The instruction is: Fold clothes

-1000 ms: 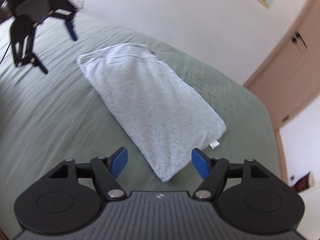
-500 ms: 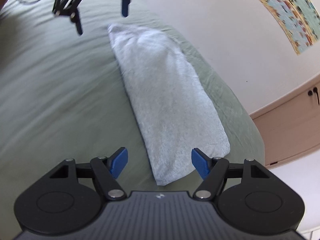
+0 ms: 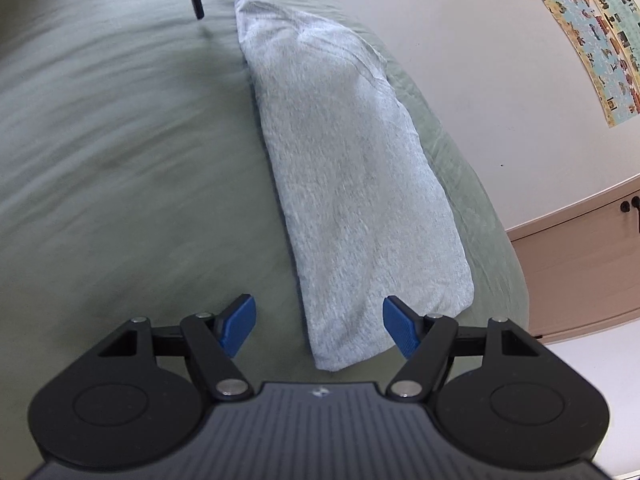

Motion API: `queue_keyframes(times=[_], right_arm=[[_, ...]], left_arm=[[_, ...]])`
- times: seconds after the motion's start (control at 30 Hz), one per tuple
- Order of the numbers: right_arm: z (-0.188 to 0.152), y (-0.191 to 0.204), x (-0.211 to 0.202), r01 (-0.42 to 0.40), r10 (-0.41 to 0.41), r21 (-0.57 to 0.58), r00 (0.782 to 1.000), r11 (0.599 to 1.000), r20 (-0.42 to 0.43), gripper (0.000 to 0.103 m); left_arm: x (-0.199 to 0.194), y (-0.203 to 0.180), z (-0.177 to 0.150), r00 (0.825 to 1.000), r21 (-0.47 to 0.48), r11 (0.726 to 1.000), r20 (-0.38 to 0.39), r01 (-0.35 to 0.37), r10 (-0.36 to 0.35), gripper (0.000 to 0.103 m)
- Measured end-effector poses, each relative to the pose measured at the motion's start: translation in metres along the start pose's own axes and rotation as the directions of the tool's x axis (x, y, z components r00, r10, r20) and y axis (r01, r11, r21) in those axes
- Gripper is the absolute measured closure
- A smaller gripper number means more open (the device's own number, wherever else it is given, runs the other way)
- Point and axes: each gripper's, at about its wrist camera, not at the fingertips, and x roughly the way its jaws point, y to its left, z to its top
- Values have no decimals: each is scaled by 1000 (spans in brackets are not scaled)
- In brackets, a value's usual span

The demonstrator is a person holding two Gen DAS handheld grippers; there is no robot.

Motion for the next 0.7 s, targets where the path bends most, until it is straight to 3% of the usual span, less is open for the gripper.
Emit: queue_keyframes(times=[0.17, 0.3, 0.53, 0.7], right_arm=[[-5, -5, 5, -3, 3, -8, 1000, 1000, 23, 30], [-7, -8, 15, 49, -48, -37, 998, 998, 31, 30], [-8, 17, 23, 182, -172, -169, 983, 969, 70, 30], [-1, 24, 34, 265, -260, -160, 964, 951, 54, 30]], left_arm=[[11, -3, 4, 1000, 56, 998, -7, 12, -11, 6], [18, 3, 7, 1000, 50, 999, -9, 9, -9, 5], [26, -4, 6, 997, 59, 995, 12, -81, 80, 1], [31, -8, 8, 990, 47, 988, 18, -144, 143, 0]])
